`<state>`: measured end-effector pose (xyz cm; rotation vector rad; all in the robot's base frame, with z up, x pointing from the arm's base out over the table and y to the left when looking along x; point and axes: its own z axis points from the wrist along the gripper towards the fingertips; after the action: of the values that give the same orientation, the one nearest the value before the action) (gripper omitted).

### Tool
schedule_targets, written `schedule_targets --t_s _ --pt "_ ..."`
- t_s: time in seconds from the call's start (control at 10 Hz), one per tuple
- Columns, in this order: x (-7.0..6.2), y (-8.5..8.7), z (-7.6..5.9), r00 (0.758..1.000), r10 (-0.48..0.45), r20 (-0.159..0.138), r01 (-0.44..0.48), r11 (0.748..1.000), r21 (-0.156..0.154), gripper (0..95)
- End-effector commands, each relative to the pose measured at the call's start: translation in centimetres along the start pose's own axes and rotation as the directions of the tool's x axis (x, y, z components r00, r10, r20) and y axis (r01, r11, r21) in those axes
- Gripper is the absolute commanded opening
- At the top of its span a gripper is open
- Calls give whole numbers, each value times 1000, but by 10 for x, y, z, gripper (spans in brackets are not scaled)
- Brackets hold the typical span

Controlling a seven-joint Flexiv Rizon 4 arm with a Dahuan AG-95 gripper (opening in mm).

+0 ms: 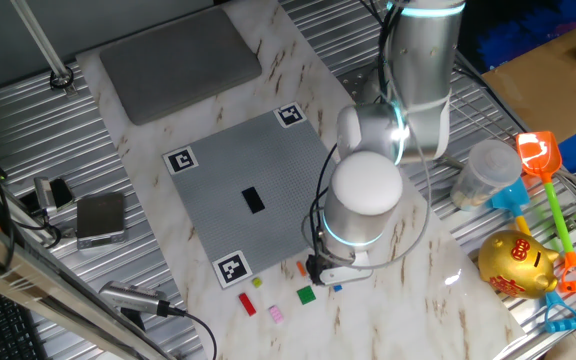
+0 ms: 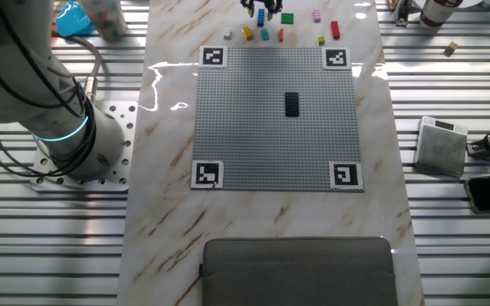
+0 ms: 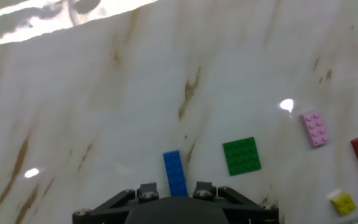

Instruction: Build with small Lego blocks

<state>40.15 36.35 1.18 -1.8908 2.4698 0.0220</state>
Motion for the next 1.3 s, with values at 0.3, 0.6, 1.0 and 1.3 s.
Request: schedule_targets --t_s 0.3,0.6,1.0,1.3 --pt "3 1 -3 1000 -23 1 23 1000 5 570" --pt "3 1 -3 1000 -31 3 31 999 6 380" --pt "3 1 -3 999 -51 3 51 999 5 380" --pt "3 1 -3 998 -60 5 60 998 4 380"
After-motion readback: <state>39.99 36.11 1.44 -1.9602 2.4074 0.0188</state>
